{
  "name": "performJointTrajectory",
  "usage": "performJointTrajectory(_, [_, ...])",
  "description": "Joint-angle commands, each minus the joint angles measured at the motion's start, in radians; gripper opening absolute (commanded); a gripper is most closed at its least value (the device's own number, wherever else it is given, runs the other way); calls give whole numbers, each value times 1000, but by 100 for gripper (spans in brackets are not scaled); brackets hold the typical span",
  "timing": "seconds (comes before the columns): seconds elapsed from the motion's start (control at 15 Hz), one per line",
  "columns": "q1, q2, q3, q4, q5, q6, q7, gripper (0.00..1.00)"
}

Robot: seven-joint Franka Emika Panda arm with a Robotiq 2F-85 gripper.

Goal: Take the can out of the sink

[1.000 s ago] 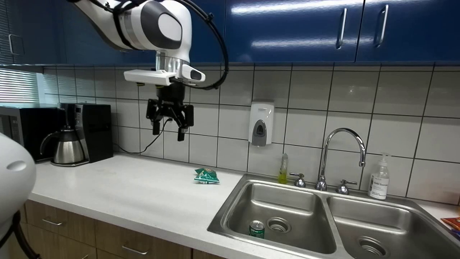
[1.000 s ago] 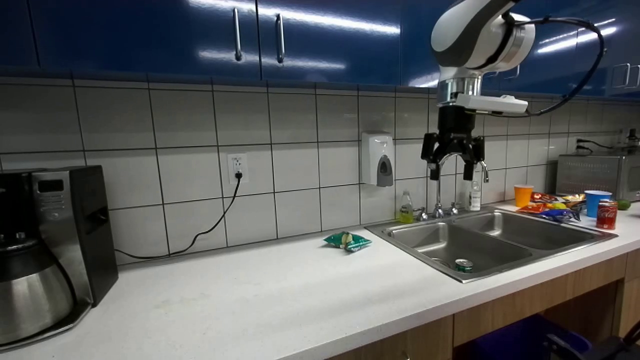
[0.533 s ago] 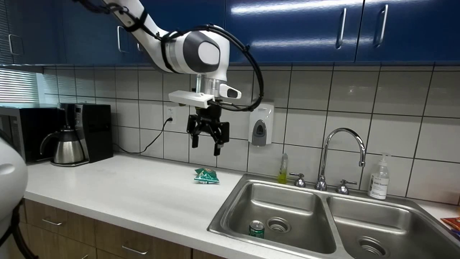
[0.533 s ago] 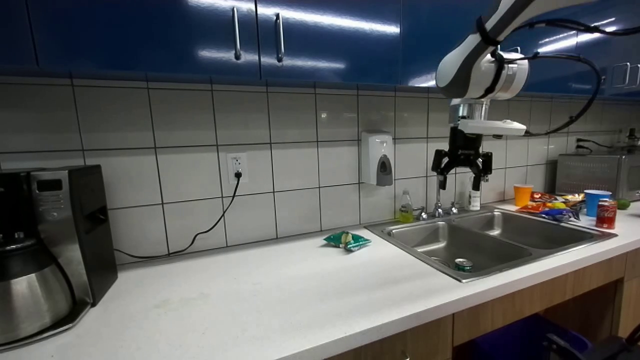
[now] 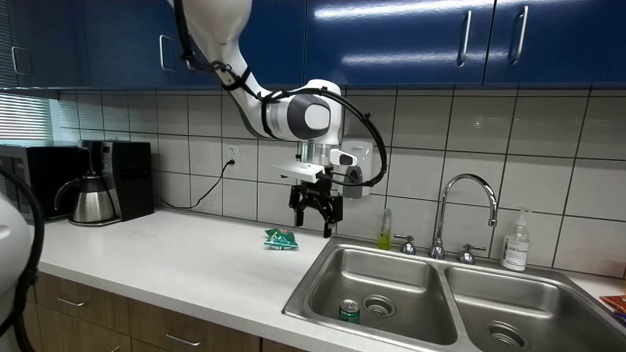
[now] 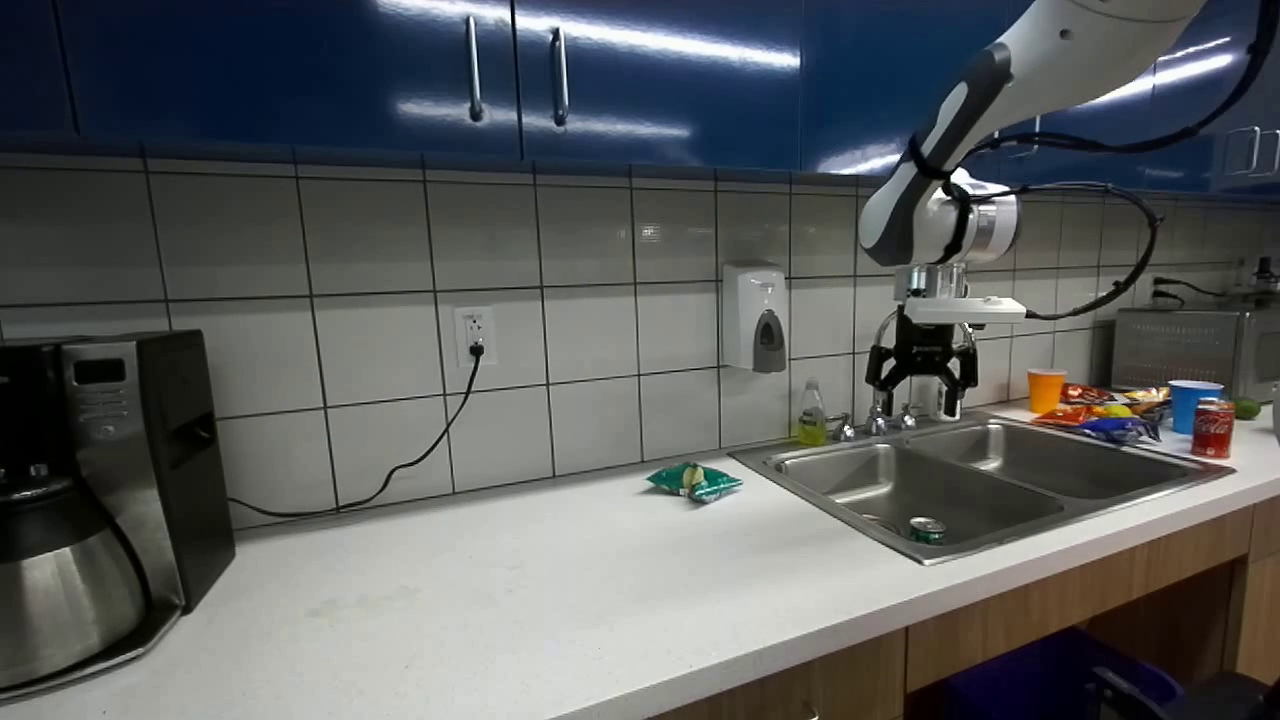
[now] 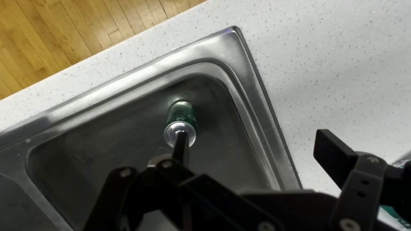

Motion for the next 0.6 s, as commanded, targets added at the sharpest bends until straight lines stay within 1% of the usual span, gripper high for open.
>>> performJointTrajectory(0.0, [-31,141,12,104,35,37,-9,100])
performJointTrajectory(0.33, [-54,286,20,180,43,83,4,100])
performJointTrajectory(0.53, [-65,350,22,213,39,96,11,100])
